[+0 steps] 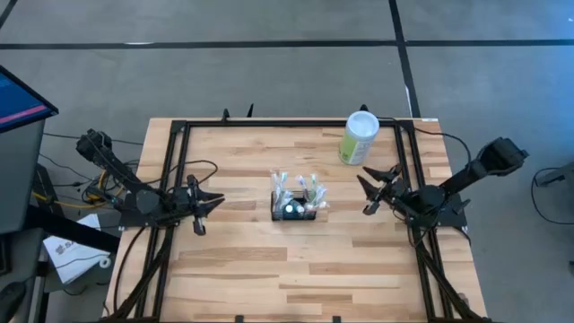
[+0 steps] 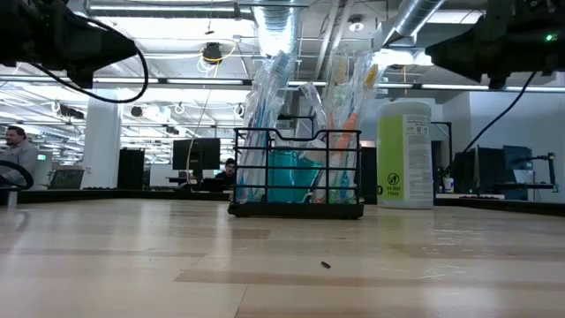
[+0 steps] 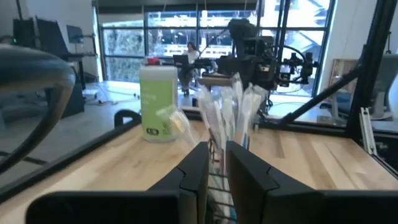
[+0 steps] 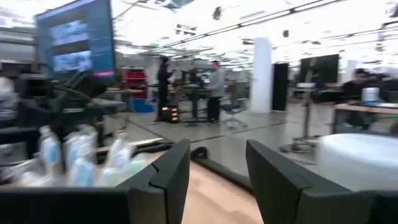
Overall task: Pick & Place toothbrushing station
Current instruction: Return to Home Position
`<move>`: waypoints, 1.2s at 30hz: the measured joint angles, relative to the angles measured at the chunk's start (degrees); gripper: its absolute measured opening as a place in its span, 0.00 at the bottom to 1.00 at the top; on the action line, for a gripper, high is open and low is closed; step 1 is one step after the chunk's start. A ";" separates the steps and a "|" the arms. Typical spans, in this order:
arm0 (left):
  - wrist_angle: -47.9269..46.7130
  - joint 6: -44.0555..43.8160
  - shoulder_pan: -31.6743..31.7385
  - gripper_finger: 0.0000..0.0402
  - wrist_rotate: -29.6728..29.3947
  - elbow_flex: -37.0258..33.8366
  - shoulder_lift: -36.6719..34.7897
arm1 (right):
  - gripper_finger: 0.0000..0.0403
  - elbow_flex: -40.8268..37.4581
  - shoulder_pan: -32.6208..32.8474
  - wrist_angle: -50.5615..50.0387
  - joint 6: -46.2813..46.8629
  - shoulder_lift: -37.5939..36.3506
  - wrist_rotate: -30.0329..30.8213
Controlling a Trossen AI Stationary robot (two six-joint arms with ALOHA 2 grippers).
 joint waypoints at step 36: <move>-7.30 20.62 -0.49 0.12 -6.94 0.04 -19.53 | 0.36 -0.04 14.19 1.54 -23.60 -32.63 28.69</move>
